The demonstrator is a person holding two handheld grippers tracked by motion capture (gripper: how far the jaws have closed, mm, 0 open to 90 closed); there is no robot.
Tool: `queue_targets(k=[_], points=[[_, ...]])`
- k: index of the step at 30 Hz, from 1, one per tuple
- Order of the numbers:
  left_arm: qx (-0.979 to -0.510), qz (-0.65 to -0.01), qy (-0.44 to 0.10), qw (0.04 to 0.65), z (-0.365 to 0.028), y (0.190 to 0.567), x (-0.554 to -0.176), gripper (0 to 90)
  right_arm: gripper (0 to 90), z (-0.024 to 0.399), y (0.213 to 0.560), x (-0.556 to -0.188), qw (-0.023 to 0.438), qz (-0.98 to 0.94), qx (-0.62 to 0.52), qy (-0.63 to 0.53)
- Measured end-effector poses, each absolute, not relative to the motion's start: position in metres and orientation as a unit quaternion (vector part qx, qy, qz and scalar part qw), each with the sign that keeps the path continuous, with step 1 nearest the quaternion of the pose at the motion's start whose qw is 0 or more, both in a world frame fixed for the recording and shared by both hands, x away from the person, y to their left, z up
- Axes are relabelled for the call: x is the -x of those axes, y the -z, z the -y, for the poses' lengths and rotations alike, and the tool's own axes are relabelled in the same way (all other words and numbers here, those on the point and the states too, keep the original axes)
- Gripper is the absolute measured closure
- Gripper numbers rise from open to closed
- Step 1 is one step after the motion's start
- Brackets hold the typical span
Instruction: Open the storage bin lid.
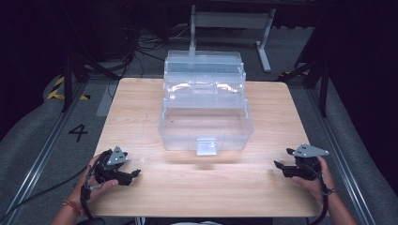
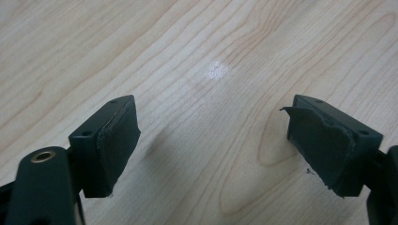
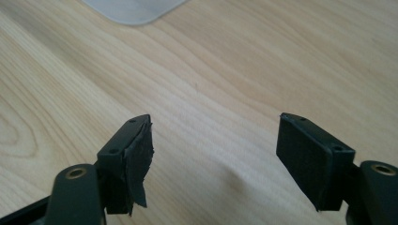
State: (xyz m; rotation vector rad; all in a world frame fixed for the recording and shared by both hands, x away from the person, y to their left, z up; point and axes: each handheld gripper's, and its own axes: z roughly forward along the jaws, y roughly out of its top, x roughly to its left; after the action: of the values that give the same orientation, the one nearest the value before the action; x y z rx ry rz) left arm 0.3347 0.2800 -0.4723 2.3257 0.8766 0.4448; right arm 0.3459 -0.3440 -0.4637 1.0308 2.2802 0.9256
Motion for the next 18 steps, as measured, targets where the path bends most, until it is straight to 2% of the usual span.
queue_targets(k=[7,13,18], points=[[-0.853,-0.367,-0.142,0.343,-0.292,0.482,-0.334,17.3,23.6,0.349,0.484,-0.343,0.208,-0.82,-0.402,-0.351],[-0.854,-0.37,-0.144,0.338,-0.293,0.481,-0.335,15.4,20.9,0.353,0.486,-0.346,0.185,-0.807,-0.426,-0.364],[-0.851,-0.377,-0.14,0.339,-0.292,0.482,-0.335,14.9,20.1,0.353,0.487,-0.347,0.185,-0.81,-0.422,-0.363]])
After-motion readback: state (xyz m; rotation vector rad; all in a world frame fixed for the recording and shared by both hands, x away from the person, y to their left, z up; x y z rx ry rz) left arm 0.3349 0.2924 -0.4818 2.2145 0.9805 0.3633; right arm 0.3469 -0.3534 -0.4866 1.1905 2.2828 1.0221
